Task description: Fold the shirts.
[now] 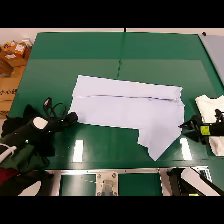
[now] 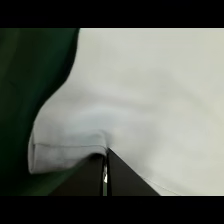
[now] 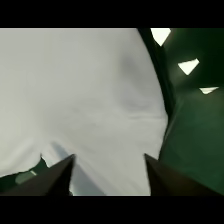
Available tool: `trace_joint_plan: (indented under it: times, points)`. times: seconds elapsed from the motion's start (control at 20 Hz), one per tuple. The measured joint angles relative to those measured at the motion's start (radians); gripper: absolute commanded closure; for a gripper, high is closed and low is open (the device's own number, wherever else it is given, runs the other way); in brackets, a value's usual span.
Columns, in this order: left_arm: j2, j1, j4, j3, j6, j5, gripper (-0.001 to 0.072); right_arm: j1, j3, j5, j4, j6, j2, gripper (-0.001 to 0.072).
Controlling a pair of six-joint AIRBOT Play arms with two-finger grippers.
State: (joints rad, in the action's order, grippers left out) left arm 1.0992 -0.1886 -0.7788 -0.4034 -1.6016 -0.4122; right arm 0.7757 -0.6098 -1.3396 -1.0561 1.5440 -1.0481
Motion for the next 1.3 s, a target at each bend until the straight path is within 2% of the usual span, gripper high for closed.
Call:
trace_joint_plan:
  times: [0.15,0.3,0.45,0.5,0.55,0.65,0.7,0.85,1.0,1.3]
  points:
    - [0.0,0.006,0.0,0.0,0.014,-0.006,0.0681,0.0,0.09,-0.019,-0.026,0.019,0.018,0.0114]
    - [0.0,0.009,0.001,-0.001,0.02,-0.011,0.0681,0.0,0.175,0.029,-0.034,0.027,0.017,0.0116]
    - [0.0,0.009,0.001,-0.001,0.022,-0.013,0.0681,0.0,0.229,0.047,0.016,0.023,0.008,0.0119]
    - [0.0,0.01,0.001,-0.001,0.023,-0.014,0.0681,-0.002,0.24,0.058,0.034,0.013,0.005,0.0144]
    - [0.0,0.01,0.001,-0.001,0.023,-0.015,0.0681,-0.007,0.25,0.072,0.055,-0.002,0.003,0.022]
    - [0.0,0.01,0.001,-0.002,0.029,-0.025,0.0681,-0.028,0.264,0.119,0.086,-0.031,-0.002,0.0654]
    - [0.0,0.01,0.001,-0.002,0.033,-0.034,0.0681,-0.042,0.267,0.134,0.098,-0.045,-0.006,0.0693]
    - [-0.001,0.011,-0.003,-0.006,0.052,-0.082,0.0682,-0.078,0.261,0.164,0.164,-0.102,-0.006,0.0695]
    - [-0.012,0.01,-0.09,-0.044,0.066,-0.22,0.0683,-0.092,0.214,0.121,0.159,-0.118,-0.001,0.0695]
    - [-0.069,0.009,-0.36,-0.153,-0.031,-0.525,0.0682,-0.099,0.098,-0.022,-0.058,0.017,0.069,0.0695]
